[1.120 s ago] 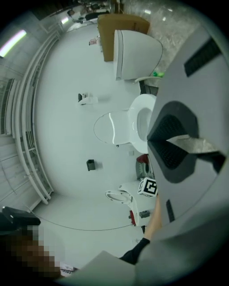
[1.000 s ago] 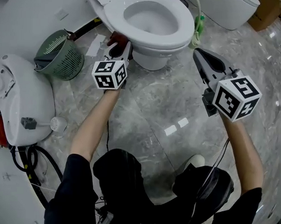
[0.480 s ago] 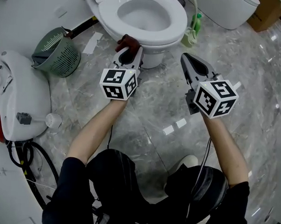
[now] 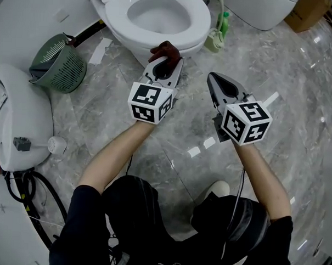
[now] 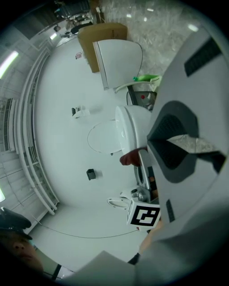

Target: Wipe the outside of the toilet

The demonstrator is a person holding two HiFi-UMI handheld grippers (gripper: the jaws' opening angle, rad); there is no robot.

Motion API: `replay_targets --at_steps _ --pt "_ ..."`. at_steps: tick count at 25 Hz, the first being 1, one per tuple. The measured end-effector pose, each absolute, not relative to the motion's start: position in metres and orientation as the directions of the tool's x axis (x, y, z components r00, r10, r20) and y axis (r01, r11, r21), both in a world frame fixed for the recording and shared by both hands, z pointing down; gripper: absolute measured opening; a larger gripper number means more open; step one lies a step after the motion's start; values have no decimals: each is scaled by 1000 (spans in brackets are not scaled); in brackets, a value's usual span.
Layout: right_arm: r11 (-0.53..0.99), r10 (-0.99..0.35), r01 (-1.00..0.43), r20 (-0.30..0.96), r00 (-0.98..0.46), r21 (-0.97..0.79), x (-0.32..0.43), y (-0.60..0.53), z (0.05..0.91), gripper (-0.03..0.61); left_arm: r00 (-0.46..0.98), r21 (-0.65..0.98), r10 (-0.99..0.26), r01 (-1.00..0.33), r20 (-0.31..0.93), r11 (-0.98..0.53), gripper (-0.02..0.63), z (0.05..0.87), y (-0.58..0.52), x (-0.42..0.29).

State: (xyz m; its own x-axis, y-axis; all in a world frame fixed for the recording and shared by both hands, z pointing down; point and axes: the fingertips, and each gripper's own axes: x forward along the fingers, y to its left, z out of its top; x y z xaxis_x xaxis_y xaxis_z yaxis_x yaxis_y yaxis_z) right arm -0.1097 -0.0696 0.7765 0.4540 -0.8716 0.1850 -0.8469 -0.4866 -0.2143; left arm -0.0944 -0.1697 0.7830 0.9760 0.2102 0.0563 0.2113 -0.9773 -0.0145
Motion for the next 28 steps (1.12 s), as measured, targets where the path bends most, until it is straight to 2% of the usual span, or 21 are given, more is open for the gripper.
replay_targets --at_steps 8,17,20,28 --pt "-496 -865 -850 187 465 -179 -113 -75 772 0 922 45 383 381 58 -923 60 792 -124 -76" --pt "-495 -862 -857 206 463 -144 -116 -90 771 2 886 -11 463 463 -13 -886 61 769 -157 -130" --pt "-481 -869 -867 200 452 -129 -121 -103 772 2 898 -25 440 440 -2 -898 61 776 -197 -145" --pt "-482 -865 -871 204 458 -92 -128 -127 769 2 957 -66 285 288 47 -955 61 789 -329 -149"
